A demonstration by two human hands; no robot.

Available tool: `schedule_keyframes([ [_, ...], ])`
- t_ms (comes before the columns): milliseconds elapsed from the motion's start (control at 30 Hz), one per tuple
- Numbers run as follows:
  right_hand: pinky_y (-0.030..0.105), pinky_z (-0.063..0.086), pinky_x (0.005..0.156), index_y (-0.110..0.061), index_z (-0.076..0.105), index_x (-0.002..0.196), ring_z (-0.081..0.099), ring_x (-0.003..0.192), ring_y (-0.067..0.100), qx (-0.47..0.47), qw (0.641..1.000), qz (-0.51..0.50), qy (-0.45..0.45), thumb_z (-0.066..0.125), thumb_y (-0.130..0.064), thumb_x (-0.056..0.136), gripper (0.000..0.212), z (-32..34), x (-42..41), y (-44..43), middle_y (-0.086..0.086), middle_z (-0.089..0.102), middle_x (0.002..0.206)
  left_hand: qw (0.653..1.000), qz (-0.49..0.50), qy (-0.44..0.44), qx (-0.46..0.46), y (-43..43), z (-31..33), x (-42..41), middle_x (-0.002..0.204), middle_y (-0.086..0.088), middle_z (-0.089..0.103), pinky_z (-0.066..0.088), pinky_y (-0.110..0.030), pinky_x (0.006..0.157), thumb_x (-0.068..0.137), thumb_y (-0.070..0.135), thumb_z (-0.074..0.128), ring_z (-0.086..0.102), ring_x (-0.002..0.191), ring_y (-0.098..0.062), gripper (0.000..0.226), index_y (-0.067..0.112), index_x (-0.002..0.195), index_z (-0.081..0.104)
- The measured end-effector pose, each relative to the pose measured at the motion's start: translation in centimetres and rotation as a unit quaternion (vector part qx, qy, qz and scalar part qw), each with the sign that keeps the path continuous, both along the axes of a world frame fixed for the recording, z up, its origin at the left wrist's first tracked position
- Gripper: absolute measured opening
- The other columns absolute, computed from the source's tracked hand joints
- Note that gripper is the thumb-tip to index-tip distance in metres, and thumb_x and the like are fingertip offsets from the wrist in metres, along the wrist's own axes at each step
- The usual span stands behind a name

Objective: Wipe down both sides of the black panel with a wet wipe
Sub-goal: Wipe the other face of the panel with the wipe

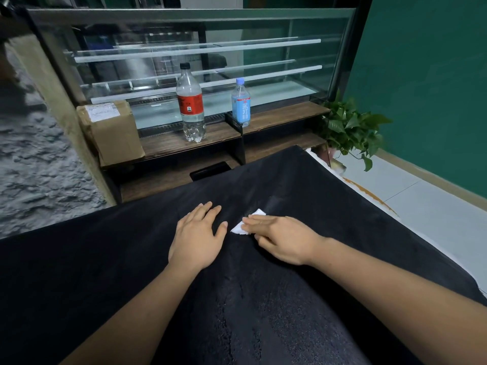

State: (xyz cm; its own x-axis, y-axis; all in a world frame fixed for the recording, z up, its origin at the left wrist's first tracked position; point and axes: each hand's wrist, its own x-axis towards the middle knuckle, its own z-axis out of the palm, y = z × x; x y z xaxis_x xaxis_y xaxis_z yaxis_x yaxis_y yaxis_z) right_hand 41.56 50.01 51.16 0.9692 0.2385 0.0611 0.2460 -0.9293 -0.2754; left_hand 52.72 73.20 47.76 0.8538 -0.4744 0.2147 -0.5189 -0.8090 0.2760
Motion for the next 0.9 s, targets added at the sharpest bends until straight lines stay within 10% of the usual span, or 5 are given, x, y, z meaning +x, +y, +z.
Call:
schedule_keyframes([
  [600,0.041,0.032,0.122,-0.028,0.044,0.156,0.025,0.157,0.012,-0.04,0.966,-0.252,0.034,0.033,-0.032,0.11,0.048,0.1,4.3,-6.5,-0.008,0.029,0.171,1.0,-0.005,0.02,0.001,0.3,0.5,0.5,0.17,0.014,0.026,0.013,-0.035,0.128,0.104,0.066,0.032,0.014,0.159,-0.007,0.063,0.039,0.161,0.037],
  [900,0.034,0.04,0.107,-0.027,0.053,0.14,0.034,0.152,0.008,-0.035,0.984,-0.174,-0.012,0.035,-0.033,0.11,0.036,-0.4,4.9,-0.5,-0.008,0.037,0.167,1.0,0.01,0.025,0.015,0.9,0.8,1.9,0.17,0.012,0.028,0.017,-0.038,0.127,0.1,0.073,0.033,0.017,0.158,-0.009,0.069,0.039,0.16,0.037],
])
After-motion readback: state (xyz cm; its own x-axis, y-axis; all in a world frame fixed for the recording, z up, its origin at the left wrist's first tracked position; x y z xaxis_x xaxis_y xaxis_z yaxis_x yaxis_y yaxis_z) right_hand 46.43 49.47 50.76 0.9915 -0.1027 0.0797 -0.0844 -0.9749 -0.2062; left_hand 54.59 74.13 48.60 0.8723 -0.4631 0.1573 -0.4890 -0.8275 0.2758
